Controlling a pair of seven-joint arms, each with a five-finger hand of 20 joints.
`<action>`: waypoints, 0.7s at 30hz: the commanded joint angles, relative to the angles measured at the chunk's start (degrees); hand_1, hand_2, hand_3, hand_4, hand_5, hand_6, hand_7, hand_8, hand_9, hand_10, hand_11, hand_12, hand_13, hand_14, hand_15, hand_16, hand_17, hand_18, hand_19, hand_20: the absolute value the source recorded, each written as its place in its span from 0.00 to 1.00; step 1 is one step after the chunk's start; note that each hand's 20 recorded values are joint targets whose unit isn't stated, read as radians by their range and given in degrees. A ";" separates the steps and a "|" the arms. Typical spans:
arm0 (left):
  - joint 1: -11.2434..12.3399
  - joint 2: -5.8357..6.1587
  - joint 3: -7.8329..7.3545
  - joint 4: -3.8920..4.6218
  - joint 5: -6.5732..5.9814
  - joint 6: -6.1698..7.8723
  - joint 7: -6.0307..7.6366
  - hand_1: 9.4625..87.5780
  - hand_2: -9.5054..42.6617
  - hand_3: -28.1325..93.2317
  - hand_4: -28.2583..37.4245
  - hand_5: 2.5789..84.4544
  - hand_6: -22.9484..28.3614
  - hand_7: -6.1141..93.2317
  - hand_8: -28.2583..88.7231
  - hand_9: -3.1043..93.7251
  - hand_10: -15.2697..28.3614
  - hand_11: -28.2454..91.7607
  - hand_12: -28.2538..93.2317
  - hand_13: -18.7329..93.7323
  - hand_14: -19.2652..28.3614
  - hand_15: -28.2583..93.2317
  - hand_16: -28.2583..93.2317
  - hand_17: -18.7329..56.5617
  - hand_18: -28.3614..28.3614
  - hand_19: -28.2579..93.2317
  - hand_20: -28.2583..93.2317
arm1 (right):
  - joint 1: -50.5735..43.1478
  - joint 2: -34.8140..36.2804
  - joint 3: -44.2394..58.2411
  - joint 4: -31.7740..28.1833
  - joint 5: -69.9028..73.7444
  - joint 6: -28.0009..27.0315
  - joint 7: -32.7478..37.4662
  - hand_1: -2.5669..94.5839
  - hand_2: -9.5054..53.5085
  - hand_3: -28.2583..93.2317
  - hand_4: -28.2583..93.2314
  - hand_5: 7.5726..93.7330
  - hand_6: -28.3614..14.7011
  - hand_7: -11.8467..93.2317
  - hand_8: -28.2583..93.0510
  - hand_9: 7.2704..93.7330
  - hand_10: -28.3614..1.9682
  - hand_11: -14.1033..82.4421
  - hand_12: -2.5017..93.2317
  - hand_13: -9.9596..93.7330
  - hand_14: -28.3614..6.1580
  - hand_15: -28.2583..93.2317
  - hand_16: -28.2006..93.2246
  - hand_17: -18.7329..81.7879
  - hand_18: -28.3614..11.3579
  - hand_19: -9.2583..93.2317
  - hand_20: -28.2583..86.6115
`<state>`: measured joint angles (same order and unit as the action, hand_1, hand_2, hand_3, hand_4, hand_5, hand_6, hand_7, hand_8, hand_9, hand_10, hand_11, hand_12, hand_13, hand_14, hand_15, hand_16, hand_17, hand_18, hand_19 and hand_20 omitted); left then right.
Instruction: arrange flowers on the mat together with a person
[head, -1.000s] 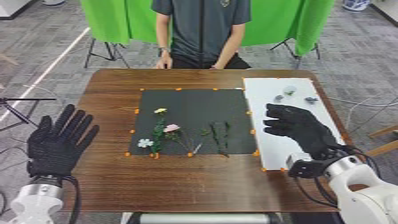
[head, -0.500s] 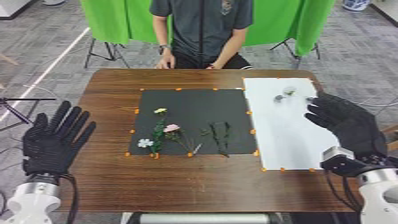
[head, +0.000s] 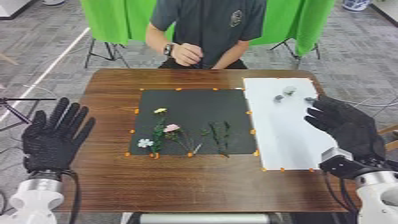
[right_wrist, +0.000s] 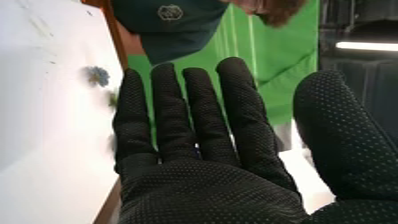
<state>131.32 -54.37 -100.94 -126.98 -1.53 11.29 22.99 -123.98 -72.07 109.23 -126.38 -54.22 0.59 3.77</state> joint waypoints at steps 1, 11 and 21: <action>-0.11 0.37 -0.27 0.21 -0.42 -0.60 0.75 0.25 0.46 0.82 0.00 0.61 0.58 0.13 0.16 0.56 0.67 0.35 0.30 0.47 0.65 0.37 0.20 0.23 0.71 0.42 0.34 | 0.08 0.98 -0.95 -0.38 -0.94 0.41 -1.56 0.29 0.33 0.90 0.02 0.49 0.52 0.27 0.13 0.42 0.42 0.26 0.14 0.43 0.41 0.42 0.33 0.31 0.26 0.55 0.37; -2.41 0.06 0.95 1.21 -0.30 -0.71 -0.68 0.24 0.46 0.82 0.00 0.58 0.59 0.13 0.17 0.52 0.67 0.35 0.30 0.46 0.66 0.37 0.19 0.22 0.71 0.43 0.34 | 2.01 3.28 -3.33 -0.03 0.13 6.02 -1.84 0.29 0.32 0.91 0.02 0.45 0.51 0.28 0.13 0.39 0.43 0.26 0.15 0.42 0.41 0.43 0.33 0.31 0.26 0.56 0.37; -2.15 0.23 1.14 1.13 -0.05 -2.35 -0.51 0.24 0.46 0.82 0.00 0.55 0.58 0.13 0.17 0.49 0.67 0.35 0.31 0.45 0.66 0.36 0.20 0.22 0.71 0.43 0.34 | 1.13 3.84 -3.37 -0.38 0.24 6.57 -3.04 0.29 0.32 0.91 0.02 0.45 0.51 0.28 0.13 0.39 0.43 0.26 0.14 0.42 0.42 0.43 0.33 0.30 0.26 0.56 0.37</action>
<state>128.65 -54.05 -99.92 -126.14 -1.79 10.66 22.76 -121.69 -68.57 105.82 -126.20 -54.00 7.22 1.72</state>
